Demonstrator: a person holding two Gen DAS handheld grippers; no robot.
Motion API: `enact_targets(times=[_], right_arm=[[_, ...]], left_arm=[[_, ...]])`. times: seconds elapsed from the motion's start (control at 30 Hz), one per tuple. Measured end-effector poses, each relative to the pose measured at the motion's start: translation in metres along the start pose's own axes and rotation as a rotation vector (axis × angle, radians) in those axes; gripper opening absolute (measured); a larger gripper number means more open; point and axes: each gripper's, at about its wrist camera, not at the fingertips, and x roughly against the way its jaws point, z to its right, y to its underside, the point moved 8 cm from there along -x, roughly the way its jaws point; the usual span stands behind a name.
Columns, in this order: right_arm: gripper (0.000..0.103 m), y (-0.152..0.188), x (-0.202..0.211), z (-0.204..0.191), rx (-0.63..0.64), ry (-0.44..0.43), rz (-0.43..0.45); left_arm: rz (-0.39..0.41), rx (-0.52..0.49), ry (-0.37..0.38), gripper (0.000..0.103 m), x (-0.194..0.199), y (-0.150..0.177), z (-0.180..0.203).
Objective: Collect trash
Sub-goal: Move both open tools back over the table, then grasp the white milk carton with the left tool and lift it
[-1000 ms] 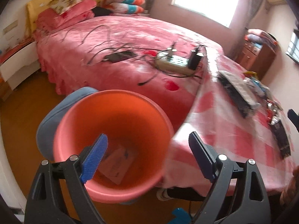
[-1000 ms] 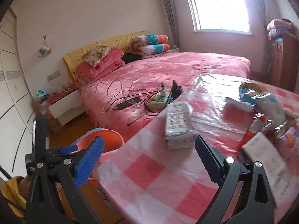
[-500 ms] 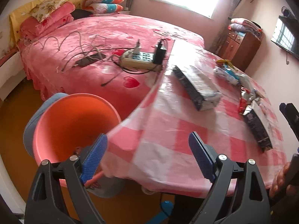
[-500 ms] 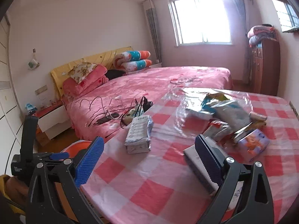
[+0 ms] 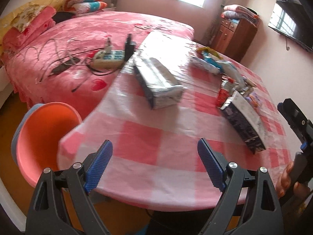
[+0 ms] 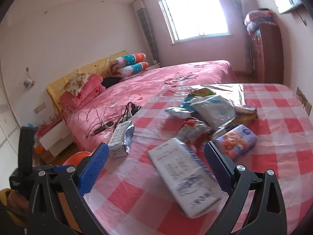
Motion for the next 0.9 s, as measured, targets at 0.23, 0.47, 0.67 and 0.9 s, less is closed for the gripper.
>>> enact_targets(times=[0.23,0.47,0.67,0.9], right_arm=[[0.097,-0.009,0.015,0.043,-0.065,-0.021,0.009],[0.089,-0.013,0.021,0.092,-0.132,0.034,0.006],[0.08,-0.008,0.003,0.127,-0.188,0.091,-0.075],[0.086,0.005,-0.034,0.149,-0.198,0.15,-0.237]], left_arm=[[-0.076,0.038,0.181,0.089,-0.011,-0.002,0.058],[-0.087,0.076,0.218,0.089,-0.018,-0.013,0.082],[-0.159,0.12,0.304,0.089,-0.028,-0.009,0.114],[-0.187,0.166,0.356,0.089,-0.039,-0.015,0.156]])
